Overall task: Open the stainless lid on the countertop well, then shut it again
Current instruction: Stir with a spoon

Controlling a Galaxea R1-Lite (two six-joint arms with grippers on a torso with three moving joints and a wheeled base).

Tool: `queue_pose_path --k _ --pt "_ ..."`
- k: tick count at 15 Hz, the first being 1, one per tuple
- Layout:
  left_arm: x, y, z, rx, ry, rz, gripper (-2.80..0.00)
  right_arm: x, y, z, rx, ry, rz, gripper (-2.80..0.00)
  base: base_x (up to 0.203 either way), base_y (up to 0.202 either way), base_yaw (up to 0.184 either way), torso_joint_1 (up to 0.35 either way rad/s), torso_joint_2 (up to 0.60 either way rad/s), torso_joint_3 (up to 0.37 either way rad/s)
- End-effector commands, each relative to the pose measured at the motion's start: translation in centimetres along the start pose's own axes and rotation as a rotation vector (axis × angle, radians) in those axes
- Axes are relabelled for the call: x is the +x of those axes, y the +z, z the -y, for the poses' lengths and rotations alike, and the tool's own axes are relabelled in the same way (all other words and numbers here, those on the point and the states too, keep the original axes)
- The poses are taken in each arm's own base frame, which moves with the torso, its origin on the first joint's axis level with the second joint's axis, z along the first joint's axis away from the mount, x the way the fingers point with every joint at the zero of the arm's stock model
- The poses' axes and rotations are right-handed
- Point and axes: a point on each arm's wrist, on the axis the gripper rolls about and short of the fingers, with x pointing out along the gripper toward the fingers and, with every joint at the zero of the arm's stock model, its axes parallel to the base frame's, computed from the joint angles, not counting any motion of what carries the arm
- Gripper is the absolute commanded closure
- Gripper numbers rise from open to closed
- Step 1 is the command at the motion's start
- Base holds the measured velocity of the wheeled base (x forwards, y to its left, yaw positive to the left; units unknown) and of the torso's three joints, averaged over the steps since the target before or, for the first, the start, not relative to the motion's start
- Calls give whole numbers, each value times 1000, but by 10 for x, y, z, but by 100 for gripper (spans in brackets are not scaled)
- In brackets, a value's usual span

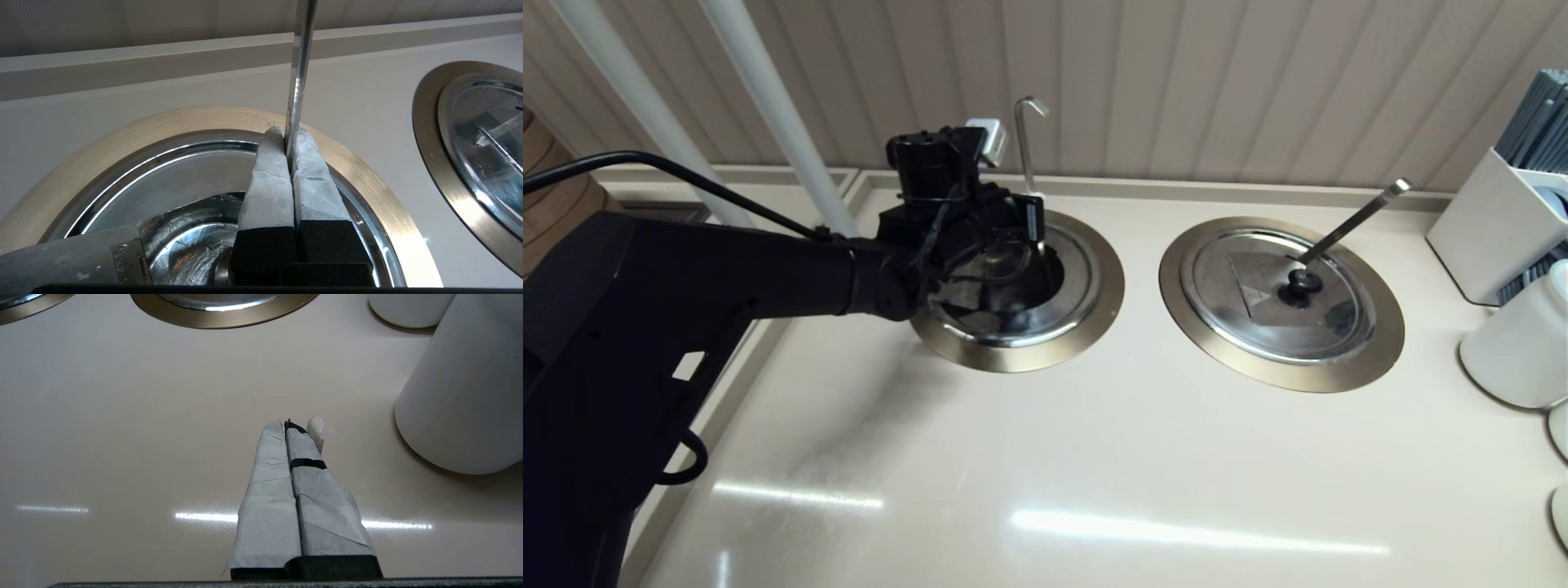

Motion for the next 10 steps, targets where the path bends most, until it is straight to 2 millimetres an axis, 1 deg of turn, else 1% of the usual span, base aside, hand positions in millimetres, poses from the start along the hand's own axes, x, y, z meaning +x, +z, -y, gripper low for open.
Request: queue_pose_path --k 1,4,6,8,10 --pt "-3 4 5 -10 -21 6 0 0 -1 0 0 0 -4 0 0 0 0 0 0 0" --pt "-7 2 3 -6 -44 -35 0 0 -1 0 0 0 -4 0 0 0 0 0 0 0" --pt "-10 0 -2 55 -30 -96 0 0 -1 0 0 0 -4 0 0 0 0 0 0 0" --pt "-3 -12 -7 114 0 -114 0 0 -1 0 0 0 -4 0 0 0 0 0 0 0" --pt "9 -16 -8 123 63 -59 0 0 -1 0 0 0 -4 0 0 0 0 0 0 0"
